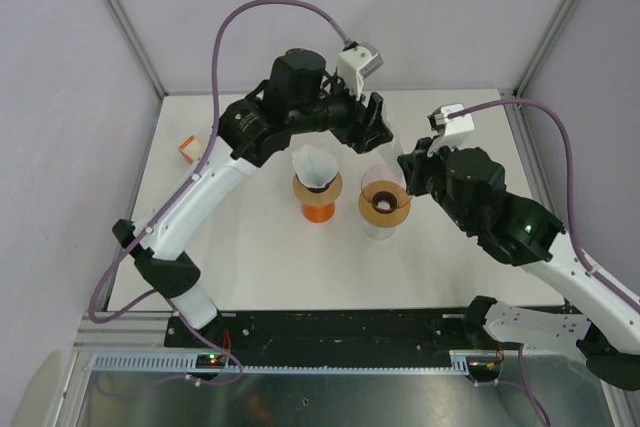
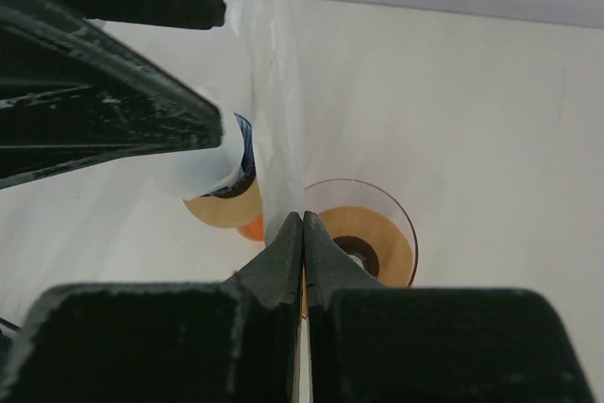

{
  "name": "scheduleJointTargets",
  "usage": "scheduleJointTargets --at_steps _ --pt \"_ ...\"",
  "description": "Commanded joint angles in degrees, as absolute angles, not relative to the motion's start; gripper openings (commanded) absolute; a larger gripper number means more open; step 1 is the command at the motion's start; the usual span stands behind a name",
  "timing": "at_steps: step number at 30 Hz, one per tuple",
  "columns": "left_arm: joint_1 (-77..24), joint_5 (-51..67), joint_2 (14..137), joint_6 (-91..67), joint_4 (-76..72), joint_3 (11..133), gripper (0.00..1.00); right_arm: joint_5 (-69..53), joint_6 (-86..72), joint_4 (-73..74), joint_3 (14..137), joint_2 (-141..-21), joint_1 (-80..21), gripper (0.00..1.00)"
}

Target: Place the coffee filter in the dripper

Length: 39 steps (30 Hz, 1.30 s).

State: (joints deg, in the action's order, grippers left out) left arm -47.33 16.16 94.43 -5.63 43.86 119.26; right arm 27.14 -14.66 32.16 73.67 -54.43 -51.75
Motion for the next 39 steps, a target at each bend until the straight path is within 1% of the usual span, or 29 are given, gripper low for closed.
scheduleJointTargets --at_steps 1,3,7,11,15,28,30,32,34,39 --pt "-48.0 16.3 96.3 -7.7 42.7 123.3 0.69 29.1 -16.4 33.1 73.3 -55.5 -52.6 0.0" --pt "-48.2 15.6 96.8 -7.8 42.8 123.5 0.66 29.0 -16.5 32.8 73.1 -55.7 -52.8 0.0" --pt "-48.2 12.7 97.2 -8.0 42.8 122.2 0.54 29.6 -16.0 31.2 73.0 -55.7 -53.3 0.0" --pt "-48.3 10.8 97.5 -8.2 42.8 122.0 0.48 30.3 -15.5 30.3 73.0 -56.0 -54.2 0.0" --pt "-48.3 10.9 97.2 -8.6 42.8 121.0 0.46 31.1 -15.2 30.2 73.0 -56.3 -54.5 0.0" --pt "-48.6 11.9 96.1 -9.4 42.9 115.6 0.46 31.9 -13.5 27.8 73.0 -56.6 -54.5 0.0" --pt "-48.7 10.7 96.0 -9.0 42.9 115.5 0.43 31.8 -13.4 27.8 73.0 -56.8 -54.6 0.0" --pt "-48.7 8.8 95.9 -8.5 42.9 115.3 0.38 32.1 -13.3 28.1 73.0 -56.9 -54.6 0.0" --pt "-48.6 6.1 95.7 -8.3 42.9 115.4 0.3 32.5 -13.4 28.9 73.0 -56.8 -54.4 0.0" --pt "-48.6 2.0 94.9 -7.8 42.8 115.9 0.18 33.3 -13.6 30.2 72.1 -56.3 -53.0 0.0"
